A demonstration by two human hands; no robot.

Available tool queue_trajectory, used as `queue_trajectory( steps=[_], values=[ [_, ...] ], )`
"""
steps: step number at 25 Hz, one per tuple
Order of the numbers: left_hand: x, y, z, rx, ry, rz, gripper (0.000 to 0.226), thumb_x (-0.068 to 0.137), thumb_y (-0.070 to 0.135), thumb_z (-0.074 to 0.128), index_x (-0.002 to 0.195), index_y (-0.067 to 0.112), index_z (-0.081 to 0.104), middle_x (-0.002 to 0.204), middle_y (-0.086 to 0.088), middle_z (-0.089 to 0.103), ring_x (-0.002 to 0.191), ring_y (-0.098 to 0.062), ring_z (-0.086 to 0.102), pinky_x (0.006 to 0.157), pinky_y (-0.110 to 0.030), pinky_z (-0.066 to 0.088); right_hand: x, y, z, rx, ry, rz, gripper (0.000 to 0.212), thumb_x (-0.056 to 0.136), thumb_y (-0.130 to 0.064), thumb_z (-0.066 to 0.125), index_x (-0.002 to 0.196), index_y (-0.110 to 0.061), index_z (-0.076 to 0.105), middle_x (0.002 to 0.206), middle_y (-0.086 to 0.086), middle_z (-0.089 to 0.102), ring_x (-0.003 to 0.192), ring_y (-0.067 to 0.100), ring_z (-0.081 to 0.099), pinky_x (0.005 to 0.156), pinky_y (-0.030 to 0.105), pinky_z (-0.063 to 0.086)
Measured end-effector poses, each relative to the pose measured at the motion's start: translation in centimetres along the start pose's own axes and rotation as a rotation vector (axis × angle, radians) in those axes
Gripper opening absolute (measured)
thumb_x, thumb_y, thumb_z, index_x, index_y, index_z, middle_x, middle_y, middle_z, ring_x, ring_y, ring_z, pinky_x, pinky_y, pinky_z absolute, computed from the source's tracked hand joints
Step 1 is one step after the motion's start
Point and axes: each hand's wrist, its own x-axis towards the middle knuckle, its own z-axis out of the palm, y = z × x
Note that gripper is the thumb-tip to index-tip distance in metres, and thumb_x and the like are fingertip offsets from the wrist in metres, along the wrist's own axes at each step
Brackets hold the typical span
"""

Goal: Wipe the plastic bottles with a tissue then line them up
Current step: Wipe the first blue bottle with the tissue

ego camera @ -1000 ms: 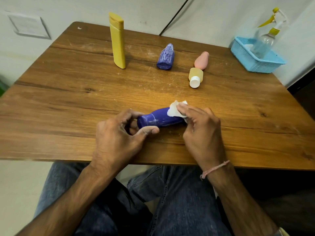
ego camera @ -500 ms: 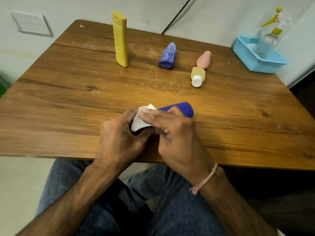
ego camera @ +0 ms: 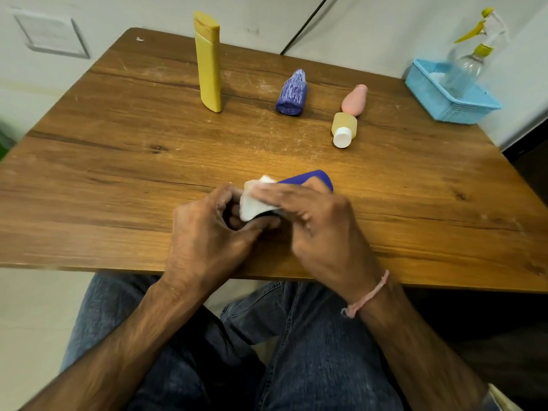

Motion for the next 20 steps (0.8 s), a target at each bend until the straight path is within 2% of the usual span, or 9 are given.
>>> queue_trajectory(
  steps=[2, 4, 7, 9, 10, 13, 14, 17, 20],
  values=[
    [0.0, 0.4, 0.1, -0.031, -0.007, -0.035, 0.041, 0.065, 0.058, 0.077, 0.089, 0.025, 0.075, 0.067, 0.008, 0.068, 0.064, -0.011, 0.065, 0.055, -0.018, 0.051, 0.0, 3.4, -0.8, -0.091, 0.099, 0.178, 0.057, 0.082, 0.016, 0.050, 0.127, -0.014, 0.068, 0.126, -0.002, 0.069, 0.093, 0.023, 0.060, 0.081, 0.034, 0.055],
    [0.0, 0.7, 0.1, -0.070, -0.016, -0.072, 0.050, 0.062, 0.067, 0.071, 0.091, 0.027, 0.075, 0.069, 0.006, 0.070, 0.061, -0.012, 0.068, 0.058, -0.033, 0.058, -0.2, 4.2, -1.0, -0.151, 0.164, 0.304, 0.057, 0.083, 0.018, 0.054, 0.128, -0.014, 0.066, 0.128, -0.002, 0.068, 0.099, 0.023, 0.061, 0.082, 0.039, 0.057],
    [0.2, 0.2, -0.1, -0.111, -0.042, -0.103, 0.055, 0.061, 0.071, 0.074, 0.091, 0.024, 0.075, 0.070, 0.004, 0.072, 0.062, -0.020, 0.071, 0.057, -0.042, 0.060, -1.0, 0.5, 0.7, -0.035, 0.109, 0.099, 0.058, 0.079, 0.019, 0.053, 0.127, -0.011, 0.068, 0.127, 0.000, 0.068, 0.089, 0.025, 0.060, 0.083, 0.031, 0.054],
    [0.3, -0.1, -0.1, -0.126, -0.057, -0.114, 0.050, 0.064, 0.066, 0.073, 0.092, 0.025, 0.075, 0.069, 0.005, 0.073, 0.061, -0.021, 0.071, 0.056, -0.045, 0.060, -1.4, 0.0, 0.6, 0.049, 0.025, -0.007, 0.062, 0.078, 0.021, 0.052, 0.128, -0.012, 0.067, 0.133, -0.003, 0.065, 0.085, 0.023, 0.055, 0.080, 0.025, 0.051],
    [0.3, 0.0, 0.0, -0.137, -0.063, -0.129, 0.049, 0.062, 0.067, 0.075, 0.091, 0.027, 0.075, 0.068, 0.005, 0.073, 0.060, -0.019, 0.071, 0.057, -0.045, 0.060, -1.2, 1.0, 0.2, 0.054, 0.022, 0.002, 0.065, 0.077, 0.023, 0.051, 0.128, -0.014, 0.067, 0.133, -0.005, 0.065, 0.084, 0.022, 0.054, 0.079, 0.024, 0.051],
    [0.4, 0.2, 0.5, -0.209, -0.058, -0.191, 0.049, 0.051, 0.072, 0.072, 0.085, 0.037, 0.073, 0.064, 0.005, 0.072, 0.054, -0.016, 0.069, 0.060, -0.045, 0.061, -0.9, 4.4, -0.5, -0.087, 0.155, 0.191, 0.067, 0.076, 0.022, 0.049, 0.128, -0.017, 0.068, 0.130, -0.008, 0.066, 0.087, 0.020, 0.055, 0.079, 0.032, 0.054],
    [0.4, 0.1, 0.6, -0.222, -0.051, -0.195, 0.046, 0.051, 0.071, 0.073, 0.086, 0.041, 0.071, 0.064, 0.005, 0.072, 0.053, -0.016, 0.069, 0.061, -0.045, 0.061, -0.9, 4.3, -0.3, -0.119, 0.180, 0.218, 0.065, 0.078, 0.021, 0.050, 0.128, -0.016, 0.068, 0.131, -0.008, 0.066, 0.089, 0.020, 0.055, 0.080, 0.032, 0.054],
    [0.4, 0.1, 0.5, -0.241, -0.061, -0.164, 0.046, 0.055, 0.066, 0.081, 0.093, 0.042, 0.070, 0.065, 0.003, 0.073, 0.055, -0.017, 0.070, 0.062, -0.045, 0.062, -1.2, 2.4, 0.7, -0.074, 0.153, 0.145, 0.061, 0.079, 0.019, 0.050, 0.127, -0.015, 0.068, 0.132, -0.005, 0.065, 0.097, 0.019, 0.058, 0.088, 0.026, 0.052],
    [0.1, 0.1, 0.1, -0.161, -0.105, -0.037, 0.056, 0.067, 0.033, 0.089, 0.116, 0.032, 0.062, 0.072, 0.004, 0.072, 0.063, -0.014, 0.071, 0.066, -0.039, 0.062, -0.3, 2.6, 0.5, 0.004, 0.184, 0.165, 0.057, 0.082, 0.017, 0.050, 0.123, -0.018, 0.071, 0.127, -0.007, 0.068, 0.105, 0.016, 0.062, 0.092, 0.025, 0.051]
  ],
)
